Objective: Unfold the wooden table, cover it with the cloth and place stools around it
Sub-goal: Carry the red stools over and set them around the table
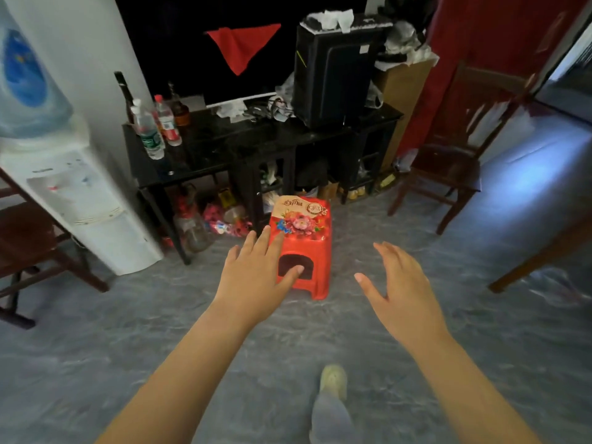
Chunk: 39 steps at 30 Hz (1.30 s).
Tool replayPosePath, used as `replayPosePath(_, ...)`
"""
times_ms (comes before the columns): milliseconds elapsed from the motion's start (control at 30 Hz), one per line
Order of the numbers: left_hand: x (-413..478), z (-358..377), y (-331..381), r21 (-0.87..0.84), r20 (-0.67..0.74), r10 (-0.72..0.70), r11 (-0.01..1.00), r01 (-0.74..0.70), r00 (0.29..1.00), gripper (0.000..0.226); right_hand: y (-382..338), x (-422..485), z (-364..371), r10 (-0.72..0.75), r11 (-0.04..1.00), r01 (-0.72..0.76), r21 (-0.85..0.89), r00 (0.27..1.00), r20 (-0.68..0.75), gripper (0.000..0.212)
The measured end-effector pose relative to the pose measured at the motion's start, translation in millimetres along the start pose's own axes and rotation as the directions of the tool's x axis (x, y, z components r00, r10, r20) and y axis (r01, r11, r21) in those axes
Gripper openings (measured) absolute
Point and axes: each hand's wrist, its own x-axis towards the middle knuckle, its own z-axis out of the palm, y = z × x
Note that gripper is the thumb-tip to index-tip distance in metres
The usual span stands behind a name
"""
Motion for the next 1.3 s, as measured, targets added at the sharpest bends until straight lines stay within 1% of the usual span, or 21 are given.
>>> replayPosePath(200, 130.8, 50.0, -24.0, 0.021, 0.061, -0.052, 0.999, 0.051, 0.997, 0.077, 50.3, 137.6, 66.1, 0.060, 0.995, -0.065, 0.069, 0.995, 0.076, 0.068)
replayPosePath(300, 205.8, 82.0, -38.9, 0.033, 0.093, -0.111, 0.994, 0.108, 0.989, 0.078, 80.2, 219.9, 103.8, 0.095, 0.989, -0.111, 0.098, 0.984, 0.152, 0.068)
replayPosePath(400, 282.9, 116.1, -52.3, 0.011, 0.135, -0.184, 0.983, 0.184, 0.974, 0.077, 107.3, 301.5, 140.7, 0.138, 0.979, -0.168, 0.114, 0.962, 0.235, 0.071)
replayPosePath(467, 328.5, 140.4, -63.3, -0.015, 0.162, -0.221, 0.974, 0.226, 0.962, 0.075, 121.2, 352.3, 166.4, 0.148, 0.978, -0.180, 0.101, 0.954, 0.262, 0.072)
replayPosePath(567, 381.8, 178.9, -82.0, -0.061, 0.182, -0.255, 0.961, 0.270, 0.950, 0.074, 135.8, 413.5, 208.7, 0.160, 0.978, -0.193, 0.079, 0.937, 0.311, 0.074)
replayPosePath(667, 430.8, 226.2, -106.2, -0.061, 0.218, -0.269, 0.956, 0.288, 0.938, 0.078, 149.2, 460.4, 261.4, 0.193, 0.961, -0.249, 0.120, 0.915, 0.356, 0.077)
replayPosePath(733, 460.5, 263.9, -122.1, -0.048, 0.257, -0.284, 0.951, 0.306, 0.924, 0.082, 160.7, 483.3, 302.0, 0.242, 0.942, -0.311, 0.124, 0.889, 0.389, 0.081)
replayPosePath(800, 486.2, 302.9, -135.7, -0.034, 0.306, -0.302, 0.944, 0.328, 0.903, 0.086, 173.8, 498.4, 343.0, 0.302, 0.927, -0.368, 0.078, 0.850, 0.432, 0.088)
replayPosePath(900, 519.6, 363.6, -157.8, 0.000, 0.343, -0.338, 0.933, 0.359, 0.876, 0.093, 193.4, 514.5, 402.4, 0.347, 0.906, -0.421, 0.049, 0.802, 0.487, 0.098)
replayPosePath(1067, 557.3, 439.6, -183.8, 0.055, 0.434, -0.305, 0.948, 0.313, 0.848, 0.099, 216.6, 529.4, 472.5, 0.402, 0.872, -0.487, 0.042, 0.763, 0.506, 0.105)
replayPosePath(1200, 570.6, 472.4, -194.4, 0.038, 0.444, -0.311, 0.943, 0.330, 0.840, 0.102, 225.2, 531.6, 507.5, 0.449, 0.845, -0.532, 0.045, 0.754, 0.479, 0.114)
replayPosePath(1267, 574.2, 482.6, -198.6, -0.020, 0.478, -0.338, 0.918, 0.395, 0.811, 0.108, 230.8, 532.5, 519.7, 0.498, 0.811, -0.583, 0.052, 0.734, 0.462, 0.120)
replayPosePath(1300, 575.3, 486.7, -199.9, -0.073, 0.506, -0.354, 0.891, 0.448, 0.786, 0.111, 234.1, 533.4, 524.5, 0.538, 0.775, -0.629, 0.062, 0.707, 0.458, 0.123)
